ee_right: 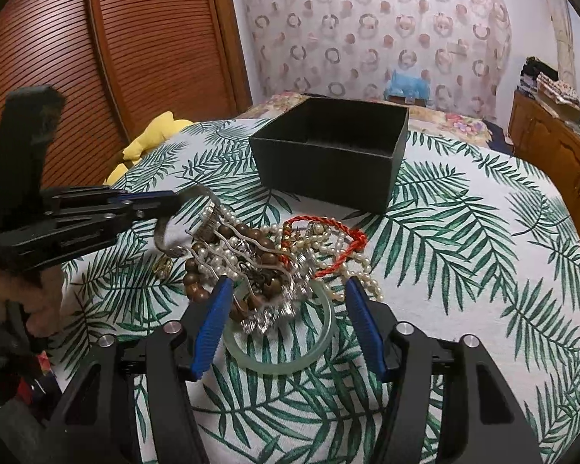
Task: Organize jewelry
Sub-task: 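Lower the left tool into the pile and grasp the silver bangle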
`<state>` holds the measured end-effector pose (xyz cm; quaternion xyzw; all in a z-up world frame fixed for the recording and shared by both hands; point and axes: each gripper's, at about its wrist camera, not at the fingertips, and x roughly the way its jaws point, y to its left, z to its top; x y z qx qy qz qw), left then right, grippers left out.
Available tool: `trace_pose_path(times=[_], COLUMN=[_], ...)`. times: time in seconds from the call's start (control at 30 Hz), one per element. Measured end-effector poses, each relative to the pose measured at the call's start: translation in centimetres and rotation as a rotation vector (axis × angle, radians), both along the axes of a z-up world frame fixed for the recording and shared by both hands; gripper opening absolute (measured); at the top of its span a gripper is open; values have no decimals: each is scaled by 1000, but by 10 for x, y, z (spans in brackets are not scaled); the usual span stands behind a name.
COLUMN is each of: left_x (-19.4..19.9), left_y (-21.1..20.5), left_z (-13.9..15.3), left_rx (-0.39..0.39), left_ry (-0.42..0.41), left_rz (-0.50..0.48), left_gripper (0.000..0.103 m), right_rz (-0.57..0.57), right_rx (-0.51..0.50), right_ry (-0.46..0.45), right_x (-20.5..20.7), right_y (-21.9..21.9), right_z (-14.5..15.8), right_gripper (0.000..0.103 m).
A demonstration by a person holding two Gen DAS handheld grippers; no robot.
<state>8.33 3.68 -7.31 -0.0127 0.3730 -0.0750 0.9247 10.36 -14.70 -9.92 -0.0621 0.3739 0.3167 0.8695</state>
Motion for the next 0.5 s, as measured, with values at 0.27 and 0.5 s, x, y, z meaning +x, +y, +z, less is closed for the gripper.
trace_pose_path(times=[0.27, 0.5], left_x=[-22, -41], left_y=[12, 16], left_z=[10, 10], left_rx=[-15, -56], left_ry=[-65, -77], left_rz=[66, 68], left_gripper=[4, 4], right_rz=[3, -2], right_rx=[0, -14], right_ry=[48, 50], right_x=[14, 16], right_y=[5, 8], right_z=[-9, -12], right_gripper=[62, 62])
